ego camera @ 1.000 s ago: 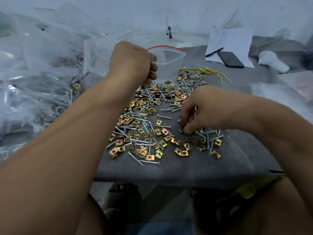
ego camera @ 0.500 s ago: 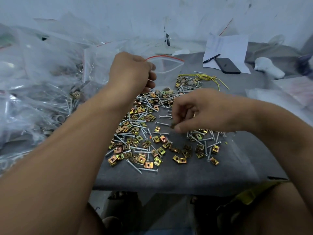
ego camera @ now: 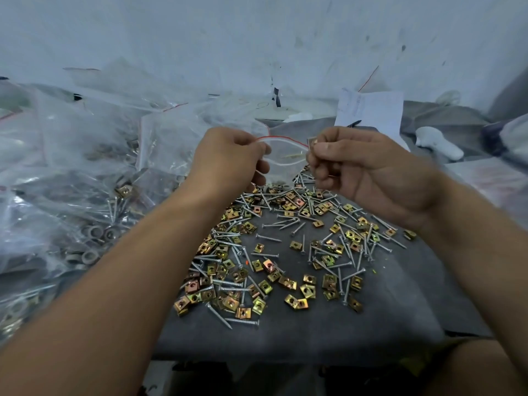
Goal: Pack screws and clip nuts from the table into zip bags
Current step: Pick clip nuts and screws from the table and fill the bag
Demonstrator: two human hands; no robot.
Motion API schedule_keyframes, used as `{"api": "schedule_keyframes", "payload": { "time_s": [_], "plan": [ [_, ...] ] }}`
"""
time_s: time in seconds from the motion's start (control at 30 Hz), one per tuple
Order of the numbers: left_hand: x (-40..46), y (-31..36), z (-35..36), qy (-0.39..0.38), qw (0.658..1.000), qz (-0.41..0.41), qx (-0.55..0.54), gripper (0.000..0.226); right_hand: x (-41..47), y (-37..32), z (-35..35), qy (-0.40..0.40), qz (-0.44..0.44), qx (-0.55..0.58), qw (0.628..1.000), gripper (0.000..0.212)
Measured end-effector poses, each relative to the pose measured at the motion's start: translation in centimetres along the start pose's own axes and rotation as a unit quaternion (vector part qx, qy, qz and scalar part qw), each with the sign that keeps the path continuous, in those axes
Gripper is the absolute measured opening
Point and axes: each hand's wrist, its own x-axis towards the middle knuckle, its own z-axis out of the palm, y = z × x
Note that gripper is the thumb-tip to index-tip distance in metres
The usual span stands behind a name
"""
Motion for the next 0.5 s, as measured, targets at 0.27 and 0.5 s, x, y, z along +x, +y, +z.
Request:
{"api": "schedule_keyframes", "payload": {
  "time_s": [0.27, 0.5],
  "plan": [
    [-0.3, 0.3, 0.3, -0.009, 0.999, 0.026, 0.032, 0.019, 0.4, 1.0, 1.0, 0.155, -0.147, -0.519, 0.828, 0.010],
    [-0.5, 0.3, 0.5, -0.032, 0.998, 0.042, 0.031, 0.018, 1.1, 0.7, 2.9, 0.196, -0.200, -0.638, 0.717, 0.007]
  ]
}}
